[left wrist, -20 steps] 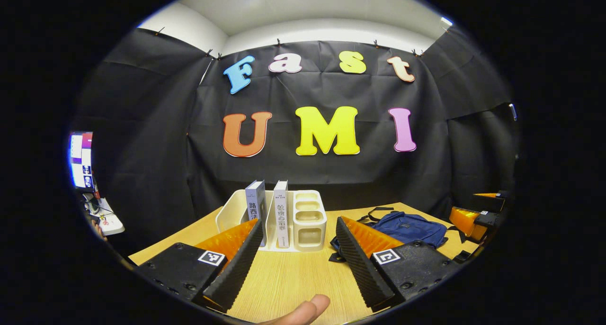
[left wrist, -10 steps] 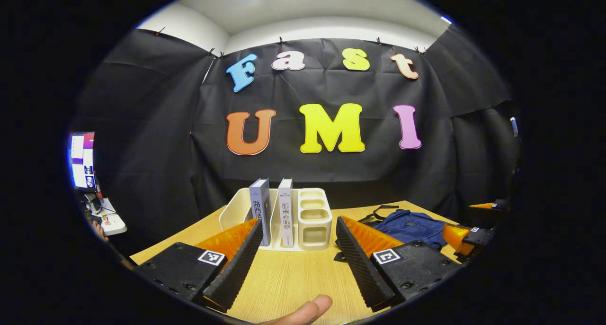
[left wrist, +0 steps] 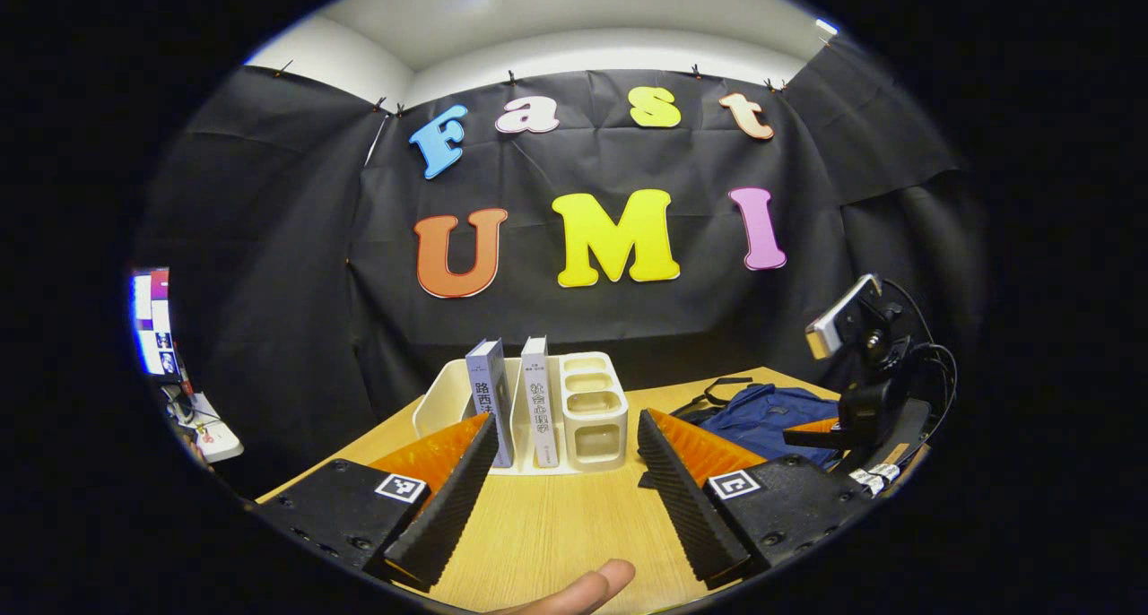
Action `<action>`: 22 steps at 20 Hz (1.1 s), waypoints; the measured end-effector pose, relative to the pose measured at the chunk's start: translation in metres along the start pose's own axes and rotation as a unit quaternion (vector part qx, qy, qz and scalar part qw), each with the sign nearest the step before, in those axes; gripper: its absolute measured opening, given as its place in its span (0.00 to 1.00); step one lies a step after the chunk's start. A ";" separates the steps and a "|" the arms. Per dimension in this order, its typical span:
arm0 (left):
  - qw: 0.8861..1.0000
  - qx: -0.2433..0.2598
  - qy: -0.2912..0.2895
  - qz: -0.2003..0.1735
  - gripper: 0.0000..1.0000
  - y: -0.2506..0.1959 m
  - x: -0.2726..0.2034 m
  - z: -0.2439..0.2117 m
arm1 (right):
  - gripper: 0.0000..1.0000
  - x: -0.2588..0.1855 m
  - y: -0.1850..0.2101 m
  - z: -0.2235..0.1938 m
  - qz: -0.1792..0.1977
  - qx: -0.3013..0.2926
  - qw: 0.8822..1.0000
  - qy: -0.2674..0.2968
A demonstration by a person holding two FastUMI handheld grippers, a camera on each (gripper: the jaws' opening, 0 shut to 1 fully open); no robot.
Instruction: Open the schoolbag, grab two books from the bookshelf and put them into the schoolbag.
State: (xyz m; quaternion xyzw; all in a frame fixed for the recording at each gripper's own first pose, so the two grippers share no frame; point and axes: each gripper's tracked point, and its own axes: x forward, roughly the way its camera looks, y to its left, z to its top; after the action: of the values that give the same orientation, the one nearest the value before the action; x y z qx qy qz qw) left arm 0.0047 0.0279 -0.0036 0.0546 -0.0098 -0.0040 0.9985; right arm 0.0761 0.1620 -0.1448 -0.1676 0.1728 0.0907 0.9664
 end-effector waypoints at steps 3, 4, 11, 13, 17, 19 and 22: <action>1.000 0.000 0.004 0.008 0.99 0.009 0.004 -0.004 | 0.95 0.030 0.024 -0.008 -0.003 -0.042 0.999 0.028; 1.000 -0.001 0.003 0.008 0.99 0.013 0.005 -0.005 | 0.95 0.038 0.023 -0.015 -0.018 -0.064 0.997 0.042; 0.999 -0.022 0.003 0.036 0.99 0.043 0.010 -0.008 | 0.98 0.074 0.024 -0.031 -0.070 -0.089 0.989 0.090; 0.999 -0.025 0.007 0.036 0.99 0.042 0.011 -0.010 | 0.91 0.079 0.023 -0.033 -0.078 -0.100 0.987 0.100; 0.999 -0.032 0.002 0.028 0.99 0.037 0.009 -0.006 | 0.75 0.081 0.025 -0.030 -0.073 -0.098 0.986 0.110; 0.999 -0.035 -0.001 0.022 0.99 0.035 0.008 -0.004 | 0.54 0.074 0.022 -0.020 -0.072 -0.074 0.989 0.107; 0.999 -0.034 0.001 0.022 0.99 0.032 0.009 -0.006 | 0.31 0.075 0.006 0.000 -0.087 -0.064 0.991 0.081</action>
State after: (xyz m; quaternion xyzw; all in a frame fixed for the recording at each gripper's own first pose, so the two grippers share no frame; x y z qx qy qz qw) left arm 0.0137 0.0606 -0.0059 0.0206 -0.0096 0.0174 0.9996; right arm 0.1438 0.1762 -0.1735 -0.2501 0.2288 0.0029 0.9408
